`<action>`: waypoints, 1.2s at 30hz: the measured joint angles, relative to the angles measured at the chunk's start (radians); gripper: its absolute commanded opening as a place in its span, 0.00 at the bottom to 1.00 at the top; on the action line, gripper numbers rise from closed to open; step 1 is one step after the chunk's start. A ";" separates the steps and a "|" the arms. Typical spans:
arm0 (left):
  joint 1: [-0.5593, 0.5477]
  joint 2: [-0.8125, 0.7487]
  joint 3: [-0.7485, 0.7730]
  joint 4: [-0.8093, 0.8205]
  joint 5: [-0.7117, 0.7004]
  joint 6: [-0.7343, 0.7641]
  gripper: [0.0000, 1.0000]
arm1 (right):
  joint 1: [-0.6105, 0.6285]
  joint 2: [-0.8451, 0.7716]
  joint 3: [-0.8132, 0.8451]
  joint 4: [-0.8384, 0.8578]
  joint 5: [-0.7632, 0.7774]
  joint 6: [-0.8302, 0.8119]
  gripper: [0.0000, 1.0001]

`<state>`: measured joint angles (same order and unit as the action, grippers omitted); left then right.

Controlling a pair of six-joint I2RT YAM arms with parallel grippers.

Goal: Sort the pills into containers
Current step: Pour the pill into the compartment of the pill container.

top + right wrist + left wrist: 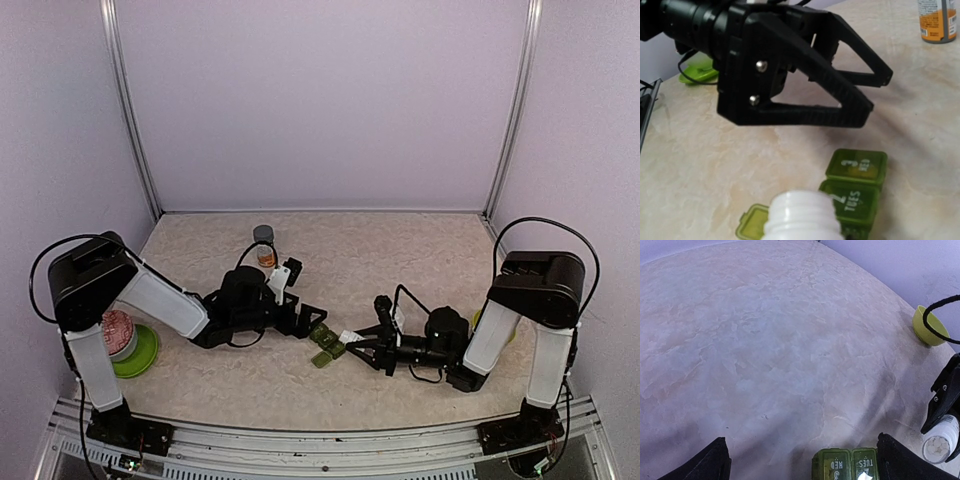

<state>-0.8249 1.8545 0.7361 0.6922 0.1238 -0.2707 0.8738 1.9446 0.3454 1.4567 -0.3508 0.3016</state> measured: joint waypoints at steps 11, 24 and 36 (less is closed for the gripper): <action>-0.008 0.017 0.000 0.031 -0.001 0.011 0.99 | 0.000 0.000 0.024 -0.063 -0.006 0.011 0.00; -0.008 0.018 0.000 0.040 -0.001 0.011 0.99 | 0.000 0.000 0.032 -0.135 -0.002 0.031 0.00; -0.019 0.019 0.000 0.040 -0.001 0.014 0.99 | 0.000 -0.003 0.041 -0.190 0.012 0.041 0.00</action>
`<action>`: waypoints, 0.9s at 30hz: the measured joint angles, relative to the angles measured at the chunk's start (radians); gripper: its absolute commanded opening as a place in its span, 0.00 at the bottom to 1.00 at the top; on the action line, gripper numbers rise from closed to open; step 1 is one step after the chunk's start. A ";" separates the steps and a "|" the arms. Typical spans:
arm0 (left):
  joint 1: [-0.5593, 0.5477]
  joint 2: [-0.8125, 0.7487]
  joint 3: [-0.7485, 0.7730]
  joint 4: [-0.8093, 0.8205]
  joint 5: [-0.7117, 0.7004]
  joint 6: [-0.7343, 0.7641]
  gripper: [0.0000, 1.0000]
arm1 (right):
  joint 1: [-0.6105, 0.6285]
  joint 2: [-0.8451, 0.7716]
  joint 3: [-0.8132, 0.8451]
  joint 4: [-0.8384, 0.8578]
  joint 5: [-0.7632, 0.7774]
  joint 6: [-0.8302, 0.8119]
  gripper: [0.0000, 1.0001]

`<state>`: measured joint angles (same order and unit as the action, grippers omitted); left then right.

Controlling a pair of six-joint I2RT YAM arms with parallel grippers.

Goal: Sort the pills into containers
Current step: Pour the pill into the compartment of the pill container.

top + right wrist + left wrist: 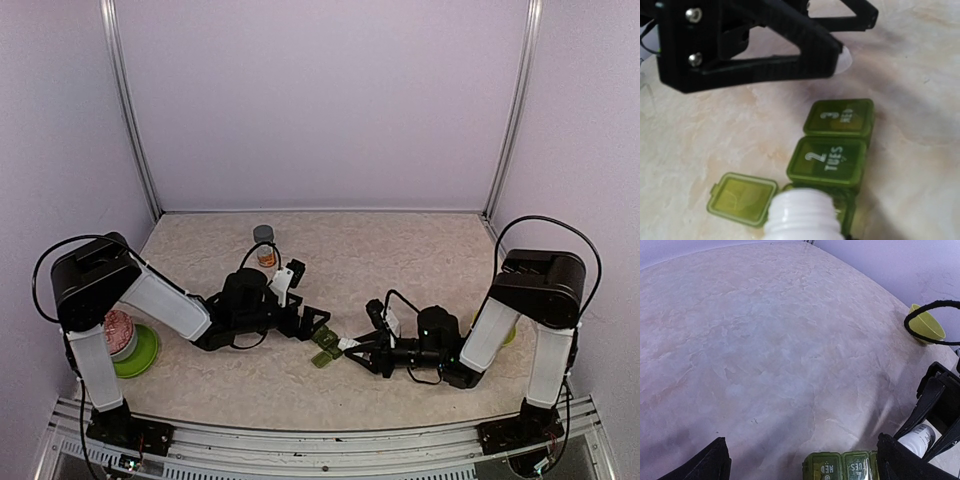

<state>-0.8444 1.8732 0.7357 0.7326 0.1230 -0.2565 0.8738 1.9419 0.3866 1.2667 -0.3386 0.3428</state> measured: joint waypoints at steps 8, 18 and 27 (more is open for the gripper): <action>-0.001 0.006 0.000 0.000 0.000 0.000 0.99 | 0.000 -0.011 0.010 -0.038 0.008 0.005 0.00; -0.005 0.010 0.000 -0.001 0.000 0.002 0.99 | 0.000 -0.029 0.010 -0.072 0.021 0.014 0.00; -0.006 0.015 0.000 -0.002 0.000 0.004 0.99 | 0.000 -0.058 0.012 -0.117 0.029 0.014 0.00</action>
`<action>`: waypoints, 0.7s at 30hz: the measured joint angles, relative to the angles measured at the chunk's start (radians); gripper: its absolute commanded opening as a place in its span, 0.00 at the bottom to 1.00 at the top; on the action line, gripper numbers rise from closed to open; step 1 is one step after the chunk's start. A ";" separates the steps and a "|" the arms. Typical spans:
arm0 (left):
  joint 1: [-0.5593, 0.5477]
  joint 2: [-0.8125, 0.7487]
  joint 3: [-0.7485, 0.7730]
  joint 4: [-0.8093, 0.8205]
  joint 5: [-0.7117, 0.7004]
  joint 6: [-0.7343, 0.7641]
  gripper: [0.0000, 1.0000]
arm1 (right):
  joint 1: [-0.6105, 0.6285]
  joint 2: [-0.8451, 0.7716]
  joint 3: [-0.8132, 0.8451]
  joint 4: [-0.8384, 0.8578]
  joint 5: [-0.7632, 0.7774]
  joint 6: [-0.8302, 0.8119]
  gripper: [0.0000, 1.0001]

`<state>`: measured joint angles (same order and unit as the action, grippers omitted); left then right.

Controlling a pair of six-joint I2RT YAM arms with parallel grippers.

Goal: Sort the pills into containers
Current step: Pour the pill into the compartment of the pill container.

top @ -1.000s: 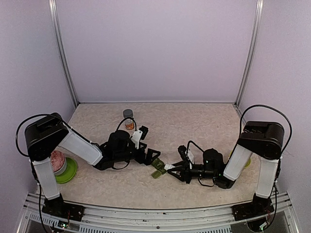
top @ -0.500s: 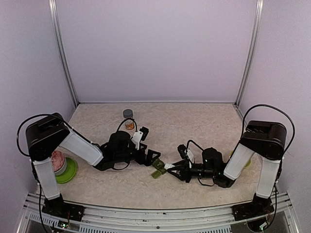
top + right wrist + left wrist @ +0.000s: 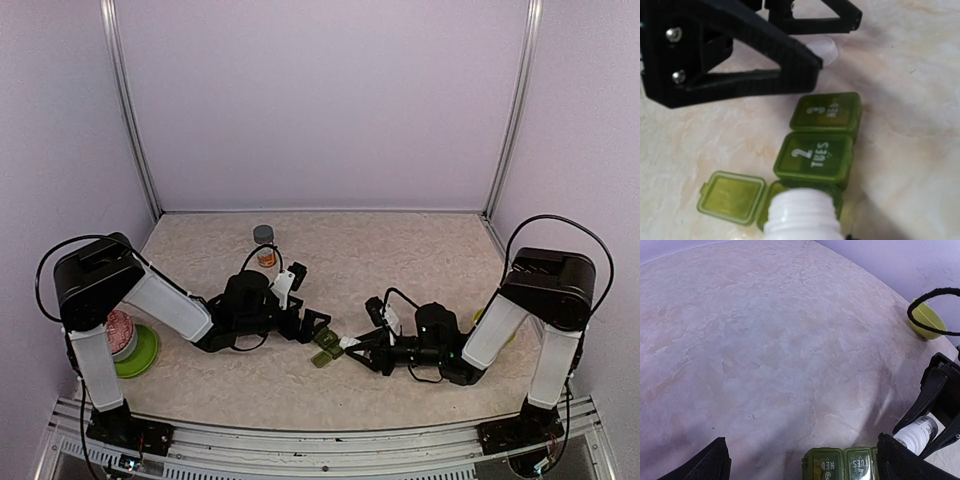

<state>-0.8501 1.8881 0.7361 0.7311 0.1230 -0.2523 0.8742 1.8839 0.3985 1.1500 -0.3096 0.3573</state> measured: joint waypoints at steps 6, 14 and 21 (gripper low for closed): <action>0.000 0.000 0.000 0.000 0.000 0.000 0.99 | 0.001 -0.011 0.016 -0.043 0.004 -0.001 0.00; 0.000 0.000 0.000 0.000 0.000 0.000 0.99 | 0.009 -0.023 0.034 -0.089 0.016 -0.008 0.00; 0.000 0.000 0.000 0.000 0.000 0.000 0.99 | 0.024 -0.051 0.042 -0.145 0.030 -0.025 0.00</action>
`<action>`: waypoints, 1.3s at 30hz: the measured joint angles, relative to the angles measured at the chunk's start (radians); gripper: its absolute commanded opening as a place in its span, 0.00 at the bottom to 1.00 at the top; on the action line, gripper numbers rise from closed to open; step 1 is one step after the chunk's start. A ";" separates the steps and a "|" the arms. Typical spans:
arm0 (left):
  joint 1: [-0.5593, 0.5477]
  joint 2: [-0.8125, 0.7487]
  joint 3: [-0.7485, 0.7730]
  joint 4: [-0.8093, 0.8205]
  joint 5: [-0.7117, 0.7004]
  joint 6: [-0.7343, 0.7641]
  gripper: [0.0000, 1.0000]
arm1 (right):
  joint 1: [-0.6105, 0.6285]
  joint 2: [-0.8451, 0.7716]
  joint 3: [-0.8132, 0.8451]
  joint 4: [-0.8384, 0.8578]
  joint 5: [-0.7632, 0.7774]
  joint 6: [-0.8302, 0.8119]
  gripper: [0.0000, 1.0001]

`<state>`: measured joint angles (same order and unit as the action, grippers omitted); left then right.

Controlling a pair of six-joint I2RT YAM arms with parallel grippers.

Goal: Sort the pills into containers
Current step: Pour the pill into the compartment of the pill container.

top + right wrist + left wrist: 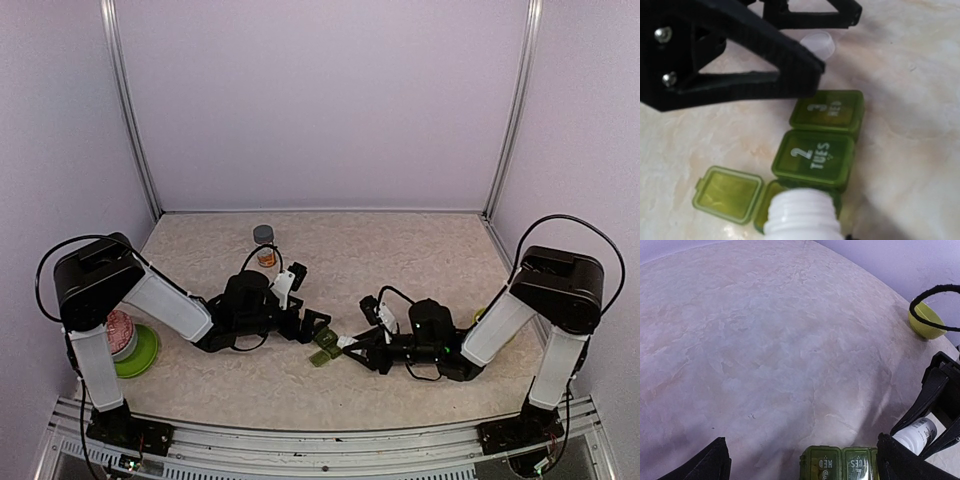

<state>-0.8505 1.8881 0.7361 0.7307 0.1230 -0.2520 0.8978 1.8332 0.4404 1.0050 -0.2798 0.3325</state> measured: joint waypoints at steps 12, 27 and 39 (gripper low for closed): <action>0.000 0.001 0.003 -0.002 0.000 0.000 0.99 | 0.025 -0.034 0.011 -0.073 0.021 -0.027 0.00; 0.000 0.002 0.005 -0.006 0.000 0.000 0.99 | 0.039 -0.070 0.038 -0.174 0.049 -0.052 0.00; 0.000 0.002 0.005 -0.006 0.000 0.001 0.99 | 0.052 -0.100 0.073 -0.268 0.067 -0.071 0.00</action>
<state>-0.8509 1.8900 0.7414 0.7246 0.1230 -0.2512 0.9501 1.7332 0.5133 0.7368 -0.2127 0.2615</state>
